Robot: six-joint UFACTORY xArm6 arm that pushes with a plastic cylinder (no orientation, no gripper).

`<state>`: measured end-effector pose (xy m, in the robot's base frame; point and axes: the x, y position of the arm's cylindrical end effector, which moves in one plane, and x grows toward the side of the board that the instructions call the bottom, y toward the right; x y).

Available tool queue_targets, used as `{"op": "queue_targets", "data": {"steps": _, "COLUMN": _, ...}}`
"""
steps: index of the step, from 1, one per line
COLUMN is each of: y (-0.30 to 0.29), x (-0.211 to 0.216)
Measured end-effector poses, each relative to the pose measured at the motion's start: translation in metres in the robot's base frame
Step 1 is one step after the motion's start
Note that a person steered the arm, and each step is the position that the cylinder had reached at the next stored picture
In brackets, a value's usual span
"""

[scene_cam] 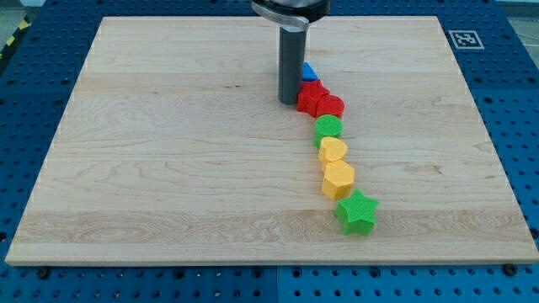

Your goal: Push the red star below the blue triangle

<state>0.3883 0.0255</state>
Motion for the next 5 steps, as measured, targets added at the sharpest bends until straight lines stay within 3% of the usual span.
{"op": "queue_targets", "data": {"steps": 2, "y": -0.047, "x": -0.015}}
{"op": "queue_targets", "data": {"steps": 4, "y": -0.056, "x": -0.066}}
{"op": "queue_targets", "data": {"steps": 5, "y": -0.056, "x": -0.07}}
